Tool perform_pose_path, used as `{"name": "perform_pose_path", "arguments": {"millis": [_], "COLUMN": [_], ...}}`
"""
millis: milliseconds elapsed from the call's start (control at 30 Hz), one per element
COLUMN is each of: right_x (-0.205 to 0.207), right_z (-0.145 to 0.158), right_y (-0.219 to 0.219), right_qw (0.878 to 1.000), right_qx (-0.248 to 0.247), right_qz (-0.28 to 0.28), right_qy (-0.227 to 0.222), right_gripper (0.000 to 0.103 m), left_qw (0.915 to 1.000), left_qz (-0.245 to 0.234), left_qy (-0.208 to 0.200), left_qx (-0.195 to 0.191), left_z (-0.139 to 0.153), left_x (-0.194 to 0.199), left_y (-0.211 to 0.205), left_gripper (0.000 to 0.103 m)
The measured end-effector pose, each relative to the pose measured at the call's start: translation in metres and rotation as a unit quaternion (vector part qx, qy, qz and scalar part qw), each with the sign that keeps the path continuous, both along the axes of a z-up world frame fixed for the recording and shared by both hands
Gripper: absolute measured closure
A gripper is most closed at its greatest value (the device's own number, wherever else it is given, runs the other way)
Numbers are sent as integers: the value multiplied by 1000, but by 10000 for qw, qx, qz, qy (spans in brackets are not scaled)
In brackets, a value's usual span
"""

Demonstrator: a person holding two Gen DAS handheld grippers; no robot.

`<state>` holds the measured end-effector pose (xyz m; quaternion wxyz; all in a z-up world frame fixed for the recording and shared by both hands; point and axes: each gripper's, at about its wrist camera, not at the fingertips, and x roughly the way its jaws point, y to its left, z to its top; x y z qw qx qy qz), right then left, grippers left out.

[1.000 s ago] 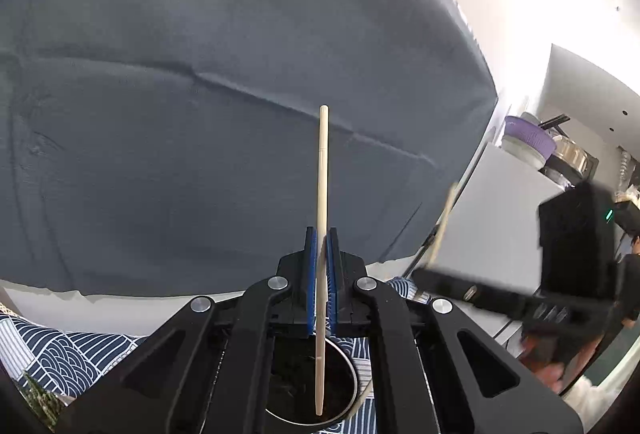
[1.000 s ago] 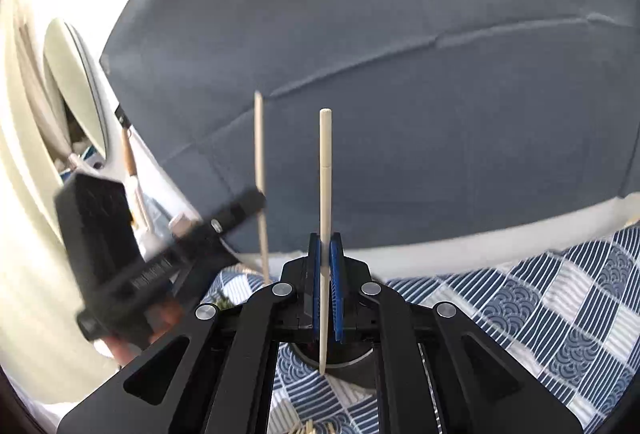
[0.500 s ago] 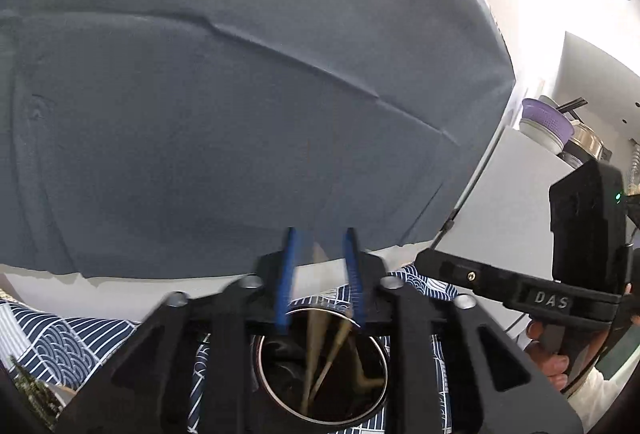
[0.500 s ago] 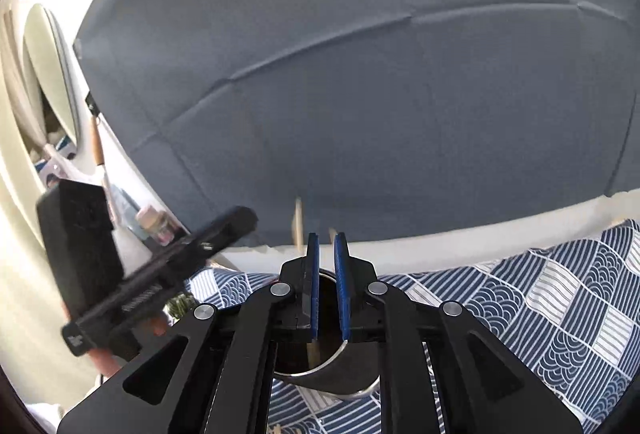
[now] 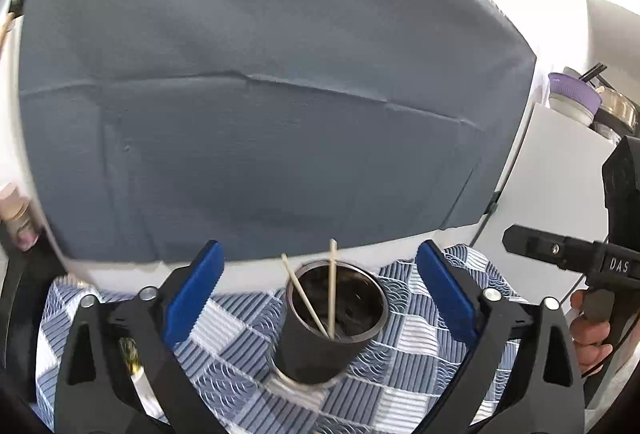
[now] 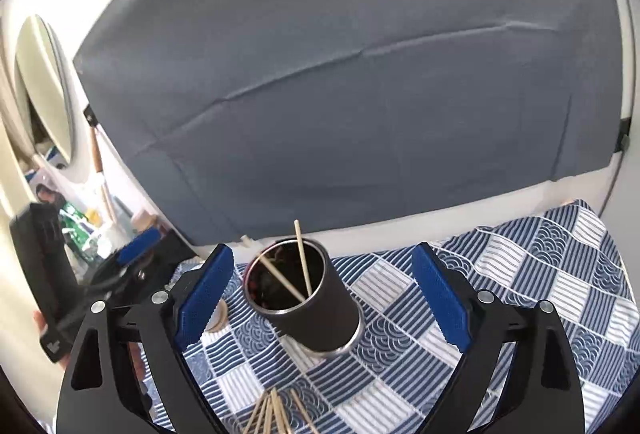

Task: Organize utensils
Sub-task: 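Raise both open tools away from the black cup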

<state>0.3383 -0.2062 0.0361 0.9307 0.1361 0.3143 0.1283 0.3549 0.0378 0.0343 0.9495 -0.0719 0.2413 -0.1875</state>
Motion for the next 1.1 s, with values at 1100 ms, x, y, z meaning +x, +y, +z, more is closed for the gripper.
{"name": "perform_pose_path", "arguments": {"millis": [1100], "right_x": [-127], "right_z": [-37], "right_y": [18], "right_qw": [9915], "right_qx": [-505], "right_qz": [1024], "right_qy": [630], "right_gripper": [12], "left_qw": [9908], "left_qz": [894], "left_qy": [828], "left_qx": [581], "left_z": [-40], "left_x": [-174], "left_y": [18], "left_gripper": [6]}}
